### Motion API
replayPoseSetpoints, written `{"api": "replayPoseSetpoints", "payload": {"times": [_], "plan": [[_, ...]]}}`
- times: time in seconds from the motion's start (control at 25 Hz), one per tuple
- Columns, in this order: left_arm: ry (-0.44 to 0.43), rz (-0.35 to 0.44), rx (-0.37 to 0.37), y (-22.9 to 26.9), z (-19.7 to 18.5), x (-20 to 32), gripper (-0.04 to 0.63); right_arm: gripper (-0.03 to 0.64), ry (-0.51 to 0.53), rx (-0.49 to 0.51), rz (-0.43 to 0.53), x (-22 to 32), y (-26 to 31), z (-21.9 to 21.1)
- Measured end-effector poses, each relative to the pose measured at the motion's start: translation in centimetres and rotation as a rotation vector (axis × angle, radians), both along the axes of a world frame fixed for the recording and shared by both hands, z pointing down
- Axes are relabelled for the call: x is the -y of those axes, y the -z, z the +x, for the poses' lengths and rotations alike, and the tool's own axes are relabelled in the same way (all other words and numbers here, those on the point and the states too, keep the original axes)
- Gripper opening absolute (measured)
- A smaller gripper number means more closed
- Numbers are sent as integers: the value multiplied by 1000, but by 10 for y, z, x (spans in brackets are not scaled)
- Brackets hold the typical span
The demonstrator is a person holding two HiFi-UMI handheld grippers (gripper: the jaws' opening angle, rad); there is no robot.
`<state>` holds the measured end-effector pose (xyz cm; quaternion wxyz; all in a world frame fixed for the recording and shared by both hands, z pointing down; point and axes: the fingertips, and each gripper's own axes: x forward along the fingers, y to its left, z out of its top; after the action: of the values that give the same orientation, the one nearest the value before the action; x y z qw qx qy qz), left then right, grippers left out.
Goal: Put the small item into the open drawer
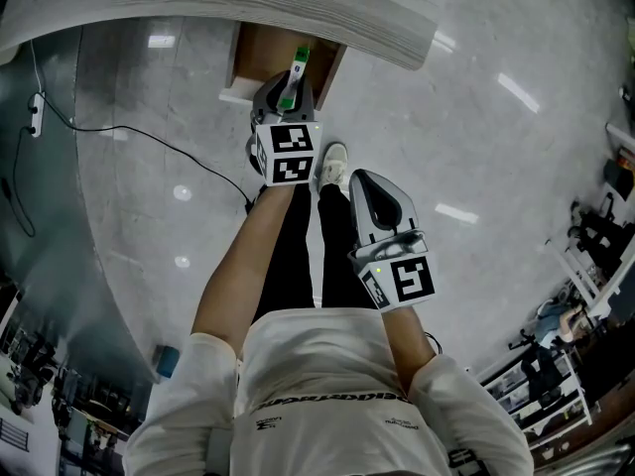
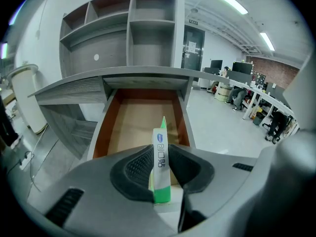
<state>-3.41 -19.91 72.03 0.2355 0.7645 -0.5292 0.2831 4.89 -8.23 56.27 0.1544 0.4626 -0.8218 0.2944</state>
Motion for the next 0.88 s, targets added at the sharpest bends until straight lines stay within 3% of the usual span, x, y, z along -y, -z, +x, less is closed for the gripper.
{"api": "replayPoseSetpoints", "payload": {"times": [0.48, 0.88], "plan": [[7, -33, -15, -7, 0, -1, 103, 29, 2, -1, 0, -5, 2, 2], [10, -6, -28, 13, -2, 0, 118, 29, -3, 4, -7, -9, 5, 2]]}}
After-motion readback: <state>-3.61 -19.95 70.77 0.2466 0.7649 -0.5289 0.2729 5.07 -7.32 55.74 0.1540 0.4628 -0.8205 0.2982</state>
